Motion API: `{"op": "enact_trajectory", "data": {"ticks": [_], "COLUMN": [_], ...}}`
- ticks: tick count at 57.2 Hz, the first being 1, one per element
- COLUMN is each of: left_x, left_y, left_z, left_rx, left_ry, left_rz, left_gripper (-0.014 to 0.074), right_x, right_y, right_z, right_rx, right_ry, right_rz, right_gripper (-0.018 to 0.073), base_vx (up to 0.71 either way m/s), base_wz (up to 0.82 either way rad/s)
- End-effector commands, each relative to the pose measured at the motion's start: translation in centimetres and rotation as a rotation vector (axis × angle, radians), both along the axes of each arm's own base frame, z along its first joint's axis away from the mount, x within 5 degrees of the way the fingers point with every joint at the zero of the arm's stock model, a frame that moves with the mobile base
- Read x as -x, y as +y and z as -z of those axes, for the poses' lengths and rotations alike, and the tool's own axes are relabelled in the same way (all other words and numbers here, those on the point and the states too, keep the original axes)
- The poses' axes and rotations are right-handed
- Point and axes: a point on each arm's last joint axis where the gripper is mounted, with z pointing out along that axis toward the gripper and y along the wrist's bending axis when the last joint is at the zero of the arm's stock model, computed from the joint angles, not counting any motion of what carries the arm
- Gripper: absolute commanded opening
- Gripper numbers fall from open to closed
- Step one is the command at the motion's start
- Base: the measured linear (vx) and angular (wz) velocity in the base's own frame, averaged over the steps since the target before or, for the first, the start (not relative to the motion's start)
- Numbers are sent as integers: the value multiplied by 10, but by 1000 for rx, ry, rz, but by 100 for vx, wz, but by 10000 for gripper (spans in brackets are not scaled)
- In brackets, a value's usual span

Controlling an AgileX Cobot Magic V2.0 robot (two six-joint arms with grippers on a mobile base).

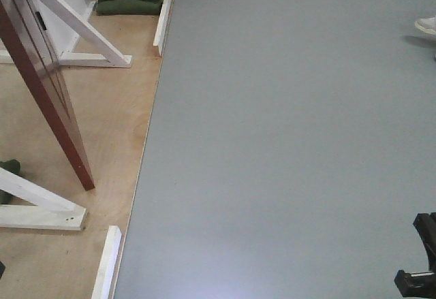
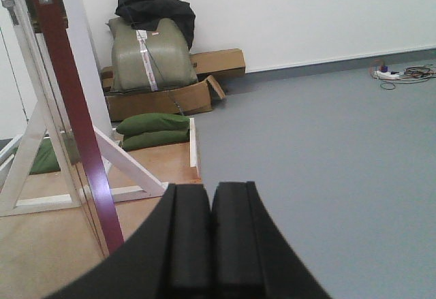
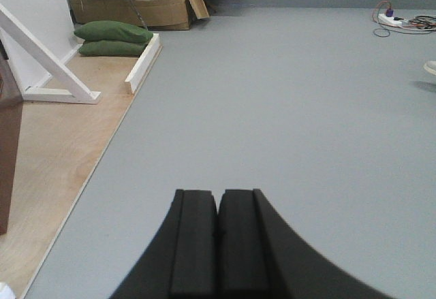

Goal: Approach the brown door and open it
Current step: 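Drive the base forward alongside the open brown wooden door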

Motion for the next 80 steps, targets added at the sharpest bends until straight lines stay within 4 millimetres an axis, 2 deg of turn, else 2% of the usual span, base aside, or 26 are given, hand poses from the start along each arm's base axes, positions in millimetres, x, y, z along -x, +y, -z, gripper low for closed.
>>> {"op": "enact_trajectory", "data": {"ticks": [1,80], "left_x": [2,2], "left_y": [1,1], "left_z": [-17,-17], "left_rx": [24,24], "left_ry": [-128,-128], "left_rz": [-4,-4], "left_gripper": [-3,-3], "right_x": [-2,-2], "right_y": [0,0], "right_z": [-6,-6], "right_rx": [7,7], "right_ry": [-79,-82], "right_rz": [2,2], "right_gripper": [0,0], "base_vx": [33,33], "base_wz": [5,2]}}
